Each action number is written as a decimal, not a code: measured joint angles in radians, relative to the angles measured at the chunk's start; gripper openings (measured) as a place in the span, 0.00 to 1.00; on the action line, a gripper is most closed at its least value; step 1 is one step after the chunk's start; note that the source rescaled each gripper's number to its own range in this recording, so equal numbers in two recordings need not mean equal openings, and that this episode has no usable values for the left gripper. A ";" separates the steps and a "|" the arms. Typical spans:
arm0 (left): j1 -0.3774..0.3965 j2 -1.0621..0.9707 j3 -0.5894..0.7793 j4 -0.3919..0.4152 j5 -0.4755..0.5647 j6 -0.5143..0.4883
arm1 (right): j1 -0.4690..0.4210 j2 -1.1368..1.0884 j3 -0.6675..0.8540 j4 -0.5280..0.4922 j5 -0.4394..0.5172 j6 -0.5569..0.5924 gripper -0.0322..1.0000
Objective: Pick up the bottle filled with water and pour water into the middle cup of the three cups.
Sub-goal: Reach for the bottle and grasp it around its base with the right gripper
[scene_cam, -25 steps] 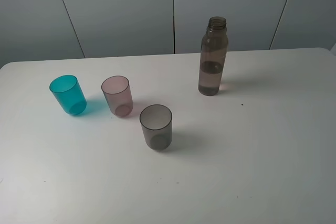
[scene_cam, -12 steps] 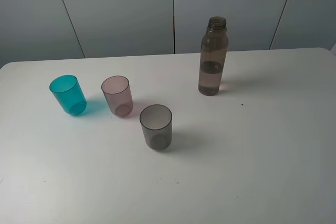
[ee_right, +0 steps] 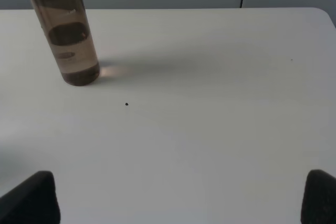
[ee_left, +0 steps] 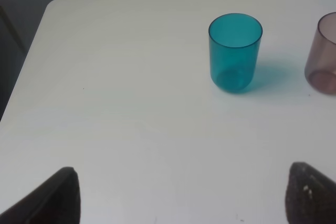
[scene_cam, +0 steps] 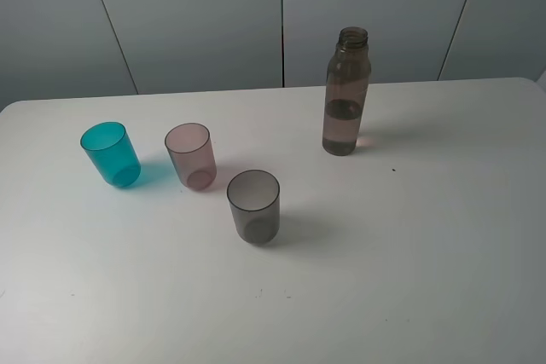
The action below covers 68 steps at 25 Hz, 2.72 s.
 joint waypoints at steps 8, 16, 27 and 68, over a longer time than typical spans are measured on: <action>0.000 0.000 0.000 0.000 0.000 0.000 | 0.000 0.000 0.000 0.005 0.000 0.000 1.00; 0.000 0.000 0.000 0.000 0.000 0.000 | 0.000 -0.002 -0.005 0.056 0.002 0.021 1.00; 0.000 0.000 0.000 0.000 0.000 0.000 | 0.000 0.430 -0.241 0.024 -0.185 0.093 1.00; 0.000 0.000 0.000 0.000 0.000 0.000 | 0.408 1.853 -0.074 0.057 -1.728 0.096 1.00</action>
